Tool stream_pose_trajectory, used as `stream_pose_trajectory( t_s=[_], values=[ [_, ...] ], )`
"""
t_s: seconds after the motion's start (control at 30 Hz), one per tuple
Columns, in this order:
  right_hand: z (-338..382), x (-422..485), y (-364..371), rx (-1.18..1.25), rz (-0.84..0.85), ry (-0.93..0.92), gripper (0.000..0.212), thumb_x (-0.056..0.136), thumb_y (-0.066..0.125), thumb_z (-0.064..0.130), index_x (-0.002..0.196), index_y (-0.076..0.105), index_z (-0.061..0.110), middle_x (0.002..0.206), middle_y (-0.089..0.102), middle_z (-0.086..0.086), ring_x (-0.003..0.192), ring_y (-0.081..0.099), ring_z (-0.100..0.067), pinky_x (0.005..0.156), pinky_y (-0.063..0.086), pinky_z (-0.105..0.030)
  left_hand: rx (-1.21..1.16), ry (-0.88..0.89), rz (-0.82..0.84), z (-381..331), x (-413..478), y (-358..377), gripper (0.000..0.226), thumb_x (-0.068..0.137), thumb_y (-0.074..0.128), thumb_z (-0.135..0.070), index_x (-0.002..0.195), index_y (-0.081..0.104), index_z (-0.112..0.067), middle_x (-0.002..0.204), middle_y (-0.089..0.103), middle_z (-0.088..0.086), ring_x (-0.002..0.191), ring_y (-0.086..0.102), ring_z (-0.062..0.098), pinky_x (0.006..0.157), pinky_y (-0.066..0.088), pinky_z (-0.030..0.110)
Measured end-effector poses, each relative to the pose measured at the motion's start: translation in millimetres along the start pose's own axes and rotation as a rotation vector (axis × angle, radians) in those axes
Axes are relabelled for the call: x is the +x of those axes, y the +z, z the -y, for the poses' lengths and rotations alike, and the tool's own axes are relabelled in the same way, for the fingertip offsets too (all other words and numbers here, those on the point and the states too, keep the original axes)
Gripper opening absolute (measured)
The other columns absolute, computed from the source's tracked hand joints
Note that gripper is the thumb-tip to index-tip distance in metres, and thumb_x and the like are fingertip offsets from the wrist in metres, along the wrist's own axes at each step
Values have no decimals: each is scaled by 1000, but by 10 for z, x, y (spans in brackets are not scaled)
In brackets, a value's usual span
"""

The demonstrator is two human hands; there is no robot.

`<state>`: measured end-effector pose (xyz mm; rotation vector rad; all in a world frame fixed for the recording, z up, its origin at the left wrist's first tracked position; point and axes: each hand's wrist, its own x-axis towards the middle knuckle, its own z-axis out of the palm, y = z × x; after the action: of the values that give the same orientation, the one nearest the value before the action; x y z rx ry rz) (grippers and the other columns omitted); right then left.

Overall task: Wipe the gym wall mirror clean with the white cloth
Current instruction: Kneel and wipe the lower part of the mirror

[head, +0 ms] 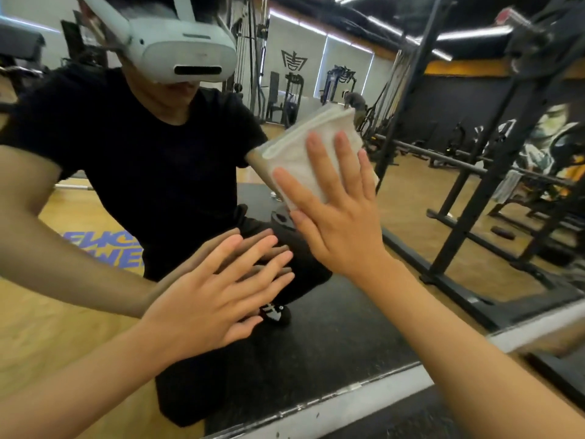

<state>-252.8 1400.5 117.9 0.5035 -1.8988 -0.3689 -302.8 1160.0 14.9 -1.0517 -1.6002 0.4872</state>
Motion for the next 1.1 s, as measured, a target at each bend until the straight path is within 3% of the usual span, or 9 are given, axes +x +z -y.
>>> stream_pose_trajectory(
  t_s=[0.17,0.33,0.43,0.57,0.67,0.83,0.93,1.1],
  values=[
    [-598,-783,68,-26,-3,204,61,112,29,40,168,4,37,175,-12,-4,160,-7,-38,128,1,-60,20,12,5,-2,-27,30,77,105,36,-60,166,30,-14,176,13,16,162,4,42,130,-9,60],
    [-825,-1205,67,49,-21,555,57,115,19,39,168,3,26,171,5,-30,158,-2,-50,127,5,-67,29,-11,17,-11,-13,-32,79,102,46,-63,165,36,-17,174,22,15,162,8,43,130,0,61],
    [-538,-866,115,108,-116,725,56,114,17,36,166,14,15,170,9,-30,157,2,-54,128,4,-63,37,-20,24,-14,-2,-41,77,99,50,-62,162,43,-19,172,30,13,161,13,42,130,1,61],
    [-167,-337,119,122,-169,613,54,113,27,31,166,19,20,171,14,-24,157,7,-54,128,1,-63,46,-25,43,-42,26,-106,71,96,54,-59,157,51,-23,168,38,9,161,15,39,131,2,60],
    [16,-165,70,141,-124,476,52,115,31,34,165,19,27,172,10,-15,158,6,-50,127,3,-65,30,-30,64,-58,24,-151,70,95,54,-56,158,49,-27,171,31,8,162,15,39,130,5,60],
    [-478,-465,25,104,-66,174,52,114,35,42,165,25,38,174,14,-4,162,8,-35,130,9,-55,-14,-70,110,-91,16,-198,79,84,67,-56,157,50,-32,173,29,4,161,22,36,128,14,62],
    [-821,-777,61,92,-93,225,53,112,41,42,164,30,38,174,18,-4,161,12,-35,130,10,-53,-71,-162,101,-224,123,-278,74,82,68,-51,151,53,-29,167,36,7,161,20,37,128,15,63],
    [-966,-1052,121,141,-143,286,53,111,46,43,162,34,39,173,23,-4,161,16,-33,129,13,-53,-104,-407,-34,-419,606,-372,59,93,60,-44,147,51,-21,159,39,16,162,21,25,129,20,49]
  ],
)
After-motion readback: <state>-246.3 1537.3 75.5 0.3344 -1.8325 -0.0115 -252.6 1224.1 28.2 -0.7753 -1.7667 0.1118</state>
